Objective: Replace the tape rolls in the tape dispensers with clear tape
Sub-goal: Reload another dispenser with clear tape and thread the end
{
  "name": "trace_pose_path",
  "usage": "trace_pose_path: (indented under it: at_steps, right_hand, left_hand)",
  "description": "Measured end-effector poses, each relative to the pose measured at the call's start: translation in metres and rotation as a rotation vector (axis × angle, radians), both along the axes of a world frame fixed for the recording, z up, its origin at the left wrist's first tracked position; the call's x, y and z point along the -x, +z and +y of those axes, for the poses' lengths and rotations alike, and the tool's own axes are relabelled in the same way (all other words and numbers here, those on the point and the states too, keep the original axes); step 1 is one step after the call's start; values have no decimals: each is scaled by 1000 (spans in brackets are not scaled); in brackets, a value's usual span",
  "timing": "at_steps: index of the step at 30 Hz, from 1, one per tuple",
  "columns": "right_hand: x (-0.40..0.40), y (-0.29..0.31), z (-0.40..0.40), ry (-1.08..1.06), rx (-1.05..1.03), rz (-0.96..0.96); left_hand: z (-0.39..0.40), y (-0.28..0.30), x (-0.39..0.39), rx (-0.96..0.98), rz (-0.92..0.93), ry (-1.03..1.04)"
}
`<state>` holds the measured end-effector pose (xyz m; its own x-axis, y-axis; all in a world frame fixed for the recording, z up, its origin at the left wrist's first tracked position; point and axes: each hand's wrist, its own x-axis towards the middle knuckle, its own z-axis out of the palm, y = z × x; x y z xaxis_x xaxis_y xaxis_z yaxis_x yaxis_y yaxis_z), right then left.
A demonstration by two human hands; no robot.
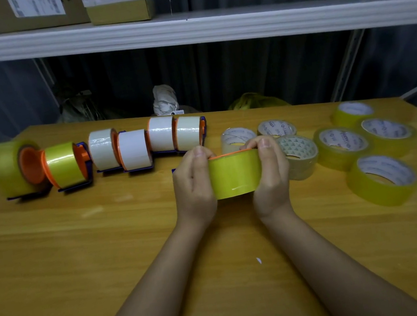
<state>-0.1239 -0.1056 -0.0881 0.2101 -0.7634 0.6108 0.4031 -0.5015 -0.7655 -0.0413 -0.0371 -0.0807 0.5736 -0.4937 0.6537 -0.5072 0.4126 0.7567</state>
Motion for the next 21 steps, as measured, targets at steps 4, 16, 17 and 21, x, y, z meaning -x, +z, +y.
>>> trace_pose_path:
  at_steps: [4,16,17,21]
  right_hand:
    - [6,2,-5,-35,32,29]
    - [12,3,-7,56,21,237]
    - [12,2,-6,87,54,305]
    - [12,-3,-5,116,191,531]
  left_hand:
    - [5,6,-5,-152,85,-275]
    - [14,19,-5,-195,347,-353]
    - [13,19,-5,-195,378,-345]
    - [13,21,-8,-252,449,-364]
